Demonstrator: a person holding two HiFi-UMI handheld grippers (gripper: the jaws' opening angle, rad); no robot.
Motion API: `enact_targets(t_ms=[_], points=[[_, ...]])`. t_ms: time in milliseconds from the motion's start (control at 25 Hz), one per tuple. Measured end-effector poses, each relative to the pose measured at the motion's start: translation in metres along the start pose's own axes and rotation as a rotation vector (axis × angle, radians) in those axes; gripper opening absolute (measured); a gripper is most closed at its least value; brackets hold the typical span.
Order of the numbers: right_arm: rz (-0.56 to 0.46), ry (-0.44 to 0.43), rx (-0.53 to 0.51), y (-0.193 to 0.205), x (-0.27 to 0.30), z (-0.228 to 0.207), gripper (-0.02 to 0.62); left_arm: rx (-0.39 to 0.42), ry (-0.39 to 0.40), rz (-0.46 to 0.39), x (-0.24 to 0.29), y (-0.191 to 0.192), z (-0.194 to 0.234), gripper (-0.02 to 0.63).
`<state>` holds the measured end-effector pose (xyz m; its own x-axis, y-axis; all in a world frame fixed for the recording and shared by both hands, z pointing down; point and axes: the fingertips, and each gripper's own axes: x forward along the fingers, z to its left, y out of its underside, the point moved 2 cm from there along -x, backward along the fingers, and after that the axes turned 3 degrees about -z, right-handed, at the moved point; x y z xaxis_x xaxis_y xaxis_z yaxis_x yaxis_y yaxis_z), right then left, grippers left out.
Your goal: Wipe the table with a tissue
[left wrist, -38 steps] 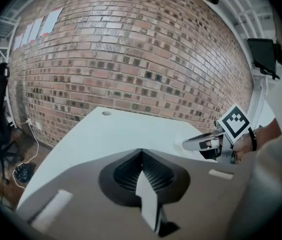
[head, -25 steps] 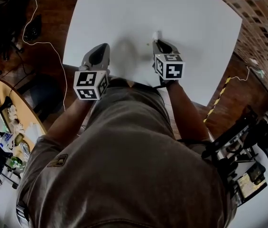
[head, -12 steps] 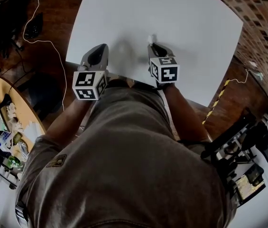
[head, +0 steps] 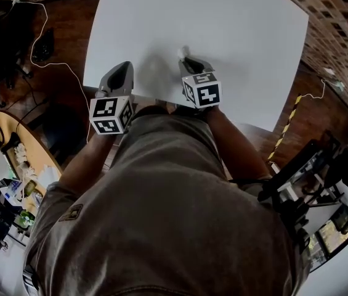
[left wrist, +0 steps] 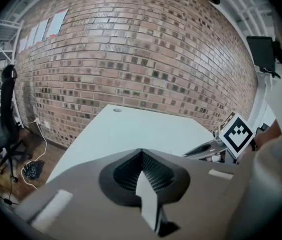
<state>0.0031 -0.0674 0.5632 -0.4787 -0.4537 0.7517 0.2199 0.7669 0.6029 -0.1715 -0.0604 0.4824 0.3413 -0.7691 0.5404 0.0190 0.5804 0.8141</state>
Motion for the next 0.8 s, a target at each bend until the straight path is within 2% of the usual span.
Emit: enact_targets(t_ms=[600, 800], points=[[-0.048, 0.165, 0.14, 0.019, -0.049, -0.082, 0.06, 0.073, 0.118, 0.022, 0.031, -0.004, -0.055, 0.002], [-0.036, 0.183, 0.146, 0.022, -0.054, -0.091, 0.06, 0.078, 0.127, 0.022, 0.037, -0.008, -0.061, 0.002]])
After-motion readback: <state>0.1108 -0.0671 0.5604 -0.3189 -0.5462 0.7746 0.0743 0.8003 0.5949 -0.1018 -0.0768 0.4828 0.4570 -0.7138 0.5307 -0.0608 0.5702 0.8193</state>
